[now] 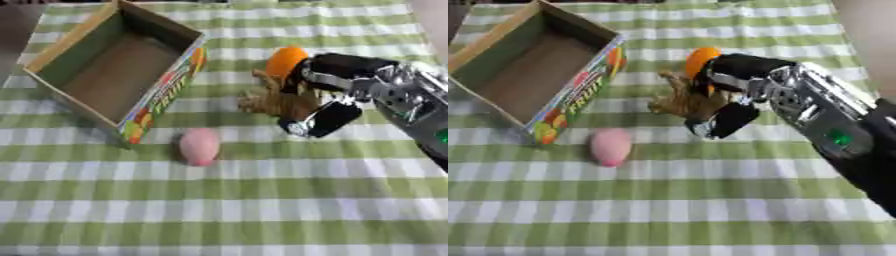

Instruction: Pick up objects on the table and place them in the box.

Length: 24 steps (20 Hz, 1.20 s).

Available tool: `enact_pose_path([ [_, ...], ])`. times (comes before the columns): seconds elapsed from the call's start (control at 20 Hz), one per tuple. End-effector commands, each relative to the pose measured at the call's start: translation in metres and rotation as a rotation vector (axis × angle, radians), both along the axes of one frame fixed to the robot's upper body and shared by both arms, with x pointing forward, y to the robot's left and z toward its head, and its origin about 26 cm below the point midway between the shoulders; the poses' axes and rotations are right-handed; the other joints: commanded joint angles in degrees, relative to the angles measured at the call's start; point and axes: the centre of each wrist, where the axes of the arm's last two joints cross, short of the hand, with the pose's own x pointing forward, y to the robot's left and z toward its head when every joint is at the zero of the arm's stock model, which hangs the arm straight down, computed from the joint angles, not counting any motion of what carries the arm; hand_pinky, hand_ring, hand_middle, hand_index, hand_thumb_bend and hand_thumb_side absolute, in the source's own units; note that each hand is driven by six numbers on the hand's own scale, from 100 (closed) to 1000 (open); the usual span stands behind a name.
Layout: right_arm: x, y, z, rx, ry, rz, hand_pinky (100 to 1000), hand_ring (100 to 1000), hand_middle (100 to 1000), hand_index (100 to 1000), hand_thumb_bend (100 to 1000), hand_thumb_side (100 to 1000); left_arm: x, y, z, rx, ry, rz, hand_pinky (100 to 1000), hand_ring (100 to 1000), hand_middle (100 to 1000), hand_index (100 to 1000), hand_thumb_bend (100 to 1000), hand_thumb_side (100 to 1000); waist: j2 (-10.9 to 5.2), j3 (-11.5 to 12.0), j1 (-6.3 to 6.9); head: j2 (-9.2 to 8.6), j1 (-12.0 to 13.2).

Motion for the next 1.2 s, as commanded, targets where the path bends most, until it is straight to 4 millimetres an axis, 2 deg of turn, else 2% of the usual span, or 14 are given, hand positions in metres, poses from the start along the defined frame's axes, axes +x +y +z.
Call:
enact_pose_path([
  [0.05, -0.010, -0.001, 0.027, 0.013, -0.082, 0.009, 702, 573, 311, 308, 100, 393, -0.005, 0.004, 0.011, 0.023, -0.038, 0.012, 777, 770, 797, 877, 127, 1000, -1.13, 0.1, -0.11, -0.05, 0.1],
  [0.3, -0.013, 0.008, 0.051, 0.034, -0.144, 0.022, 693, 559, 267, 240, 100, 376, -0.005, 0.004, 0.013, 0.028, -0.040, 0.011, 775, 769, 797, 877, 127, 1000, -1.29, 0.3, -0.40, -0.09, -0.1],
  [0.55, -0.004, 0.026, 0.071, 0.038, -0.197, 0.045, 689, 550, 242, 207, 100, 376, -0.005, 0.002, 0.014, 0.033, -0.044, 0.003, 772, 769, 796, 877, 127, 1000, -1.31, 0.8, -0.67, 0.07, -0.9],
  [0.9, 0.032, 0.048, 0.092, 0.065, -0.226, 0.008, 687, 536, 214, 184, 100, 374, -0.005, -0.001, 0.021, 0.043, -0.063, -0.017, 771, 767, 796, 877, 122, 1000, -0.78, 2.4, -1.49, -0.08, -2.4],
  [0.95, 0.037, 0.051, 0.094, 0.071, -0.227, 0.003, 687, 535, 212, 183, 100, 426, -0.004, -0.002, 0.022, 0.044, -0.066, -0.021, 771, 767, 796, 877, 113, 1000, -0.62, 2.7, -1.63, -0.24, -2.7],
  [1.0, 0.043, 0.053, 0.095, 0.075, -0.229, -0.001, 687, 535, 211, 183, 100, 375, -0.004, -0.002, 0.022, 0.044, -0.069, -0.024, 771, 767, 795, 877, 122, 1000, -0.46, 3.0, -1.74, -0.41, -2.9],
  [1.1, 0.053, 0.058, 0.097, 0.087, -0.232, -0.010, 687, 534, 210, 183, 100, 375, -0.004, -0.003, 0.025, 0.046, -0.076, -0.030, 771, 767, 795, 877, 122, 1000, -0.10, 3.6, -2.00, -0.78, -3.5],
  [1.15, 0.058, 0.060, 0.098, 0.095, -0.234, -0.016, 688, 534, 209, 183, 100, 420, -0.004, -0.004, 0.026, 0.046, -0.080, -0.034, 771, 766, 795, 877, 111, 1000, 0.11, 3.9, -2.10, -1.03, -3.9],
  [1.2, 0.064, 0.062, 0.099, 0.107, -0.237, -0.027, 688, 533, 208, 182, 100, 374, -0.004, -0.005, 0.027, 0.046, -0.086, -0.039, 771, 766, 795, 877, 122, 1000, 0.35, 4.2, -2.22, -1.33, -4.5],
])
